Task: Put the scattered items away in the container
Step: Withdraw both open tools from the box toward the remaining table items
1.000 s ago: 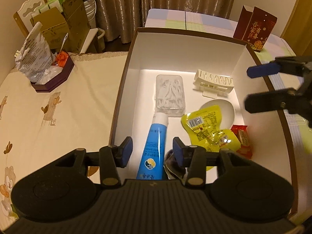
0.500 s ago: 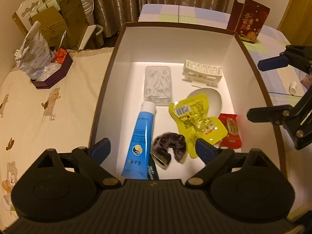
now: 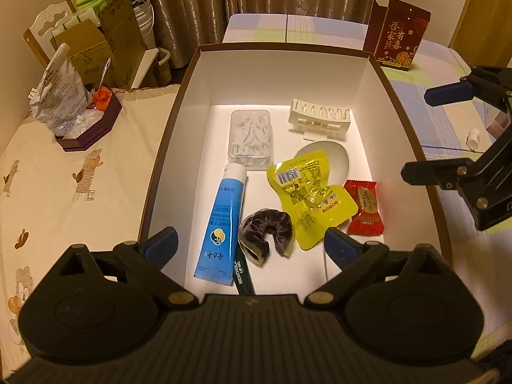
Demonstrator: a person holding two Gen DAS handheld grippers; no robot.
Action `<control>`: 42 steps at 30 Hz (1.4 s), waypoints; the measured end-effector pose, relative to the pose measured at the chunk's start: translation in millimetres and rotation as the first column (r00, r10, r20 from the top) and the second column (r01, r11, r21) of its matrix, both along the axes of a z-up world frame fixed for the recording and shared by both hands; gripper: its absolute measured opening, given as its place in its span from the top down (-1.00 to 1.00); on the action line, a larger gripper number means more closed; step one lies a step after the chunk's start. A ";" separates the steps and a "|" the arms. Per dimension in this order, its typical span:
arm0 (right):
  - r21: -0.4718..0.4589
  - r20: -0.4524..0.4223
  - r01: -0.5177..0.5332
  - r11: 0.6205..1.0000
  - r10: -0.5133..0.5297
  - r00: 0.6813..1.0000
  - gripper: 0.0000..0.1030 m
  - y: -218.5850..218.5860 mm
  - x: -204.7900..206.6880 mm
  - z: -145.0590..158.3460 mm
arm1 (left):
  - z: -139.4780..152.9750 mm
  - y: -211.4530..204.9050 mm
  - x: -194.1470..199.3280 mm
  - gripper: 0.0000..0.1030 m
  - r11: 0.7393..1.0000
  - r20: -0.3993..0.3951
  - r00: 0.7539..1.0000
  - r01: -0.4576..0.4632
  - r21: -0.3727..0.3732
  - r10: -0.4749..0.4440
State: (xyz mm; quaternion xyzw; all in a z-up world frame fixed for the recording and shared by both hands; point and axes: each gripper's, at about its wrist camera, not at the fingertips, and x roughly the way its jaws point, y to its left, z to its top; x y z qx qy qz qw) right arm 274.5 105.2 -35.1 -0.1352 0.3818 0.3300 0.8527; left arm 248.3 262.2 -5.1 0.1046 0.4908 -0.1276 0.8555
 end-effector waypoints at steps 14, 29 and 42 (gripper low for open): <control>0.010 0.043 -0.011 1.000 0.011 0.999 -1.00 -14.0 -34.2 8.8 | 14.9 -5.3 -32.0 -0.88 1.000 0.032 0.999 -0.017 0.012 0.017; 0.032 0.063 -0.021 0.999 0.019 0.998 -1.00 -48.2 -87.9 24.5 | 28.5 -28.1 -81.0 -0.89 0.999 0.063 0.997 -0.044 0.007 0.043; 0.051 0.037 -0.016 0.999 0.014 0.999 -1.00 -82.2 -123.2 28.9 | 31.2 -54.8 -120.4 -0.94 0.998 0.064 0.996 -0.067 -0.003 0.067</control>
